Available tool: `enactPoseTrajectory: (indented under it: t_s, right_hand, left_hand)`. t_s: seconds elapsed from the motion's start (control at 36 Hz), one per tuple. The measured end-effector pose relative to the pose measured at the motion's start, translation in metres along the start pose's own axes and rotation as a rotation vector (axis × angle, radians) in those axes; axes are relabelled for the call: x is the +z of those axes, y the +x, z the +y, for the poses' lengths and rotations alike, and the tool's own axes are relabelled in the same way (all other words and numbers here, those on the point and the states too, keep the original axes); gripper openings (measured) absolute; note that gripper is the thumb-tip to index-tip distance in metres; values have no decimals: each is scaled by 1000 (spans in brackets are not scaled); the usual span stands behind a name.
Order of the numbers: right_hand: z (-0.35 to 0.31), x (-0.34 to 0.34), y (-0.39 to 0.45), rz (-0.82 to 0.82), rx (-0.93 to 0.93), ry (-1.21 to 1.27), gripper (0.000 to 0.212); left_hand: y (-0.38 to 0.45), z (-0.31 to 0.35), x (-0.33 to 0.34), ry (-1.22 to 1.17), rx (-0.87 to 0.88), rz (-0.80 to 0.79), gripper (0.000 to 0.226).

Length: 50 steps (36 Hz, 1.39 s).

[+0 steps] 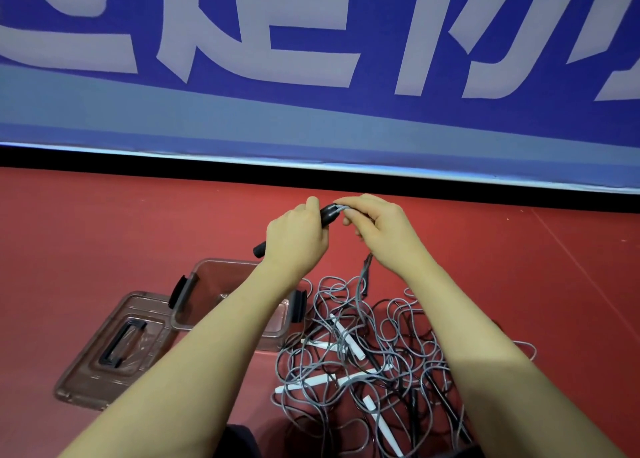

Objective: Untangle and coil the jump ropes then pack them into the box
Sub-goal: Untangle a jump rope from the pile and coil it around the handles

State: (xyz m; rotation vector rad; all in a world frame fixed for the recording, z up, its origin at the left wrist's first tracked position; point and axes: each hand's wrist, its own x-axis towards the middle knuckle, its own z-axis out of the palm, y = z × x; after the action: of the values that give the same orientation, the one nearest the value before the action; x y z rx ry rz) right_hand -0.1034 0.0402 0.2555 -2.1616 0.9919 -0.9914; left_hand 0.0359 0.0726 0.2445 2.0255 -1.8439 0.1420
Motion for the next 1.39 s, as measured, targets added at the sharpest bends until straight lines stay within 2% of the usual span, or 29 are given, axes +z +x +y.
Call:
enactPoseTrajectory:
  t_s: [0.08, 0.14, 0.22, 0.33, 0.47, 0.53, 0.67, 0.75, 0.83, 0.94, 1.08, 1.25, 1.39]
  right_hand:
    - [-3, 0, 1, 23, 94, 175, 24]
    - [-1, -1, 1, 22, 141, 220, 20]
    - [3, 1, 0, -75, 209, 184, 14]
    - [7, 6, -5, -237, 241, 33, 15]
    - [10, 6, -5, -206, 260, 121, 17]
    - [12, 8, -5, -223, 266, 145, 19]
    - [9, 16, -6, -299, 310, 263, 25]
    - [0, 18, -5, -293, 398, 444, 42]
    - [-7, 18, 0, -199, 527, 570, 61]
    - [-14, 26, 6, -70, 645, 395, 59]
    - [-11, 36, 8, 95, 491, -65, 52]
    - [-12, 44, 5, 112, 426, -177, 49]
    - [-11, 45, 3, 149, 371, -206, 50]
  left_hand:
    - [0, -4, 1, -215, -20, 17, 11]
    - [0, -7, 3, -415, -47, 39, 19]
    - [0, -8, 4, -570, -109, 63, 33]
    - [3, -7, -2, -831, -252, 108, 26]
    - [3, -6, -5, -1160, -269, 66, 19]
    - [4, -3, -8, -1225, -269, 82, 18]
    - [7, 5, -12, -1183, -392, 216, 38]
    - [11, 4, -12, -1251, -483, 290, 29]
    - [15, 2, -11, -1358, -550, 310, 22]
    - [16, 10, -17, -1431, -614, 304, 25]
    - [17, 16, -24, -1555, -620, 265, 28]
    - [16, 19, -23, -1726, -645, 254, 40]
    - [15, 22, -20, -1931, -683, 237, 40]
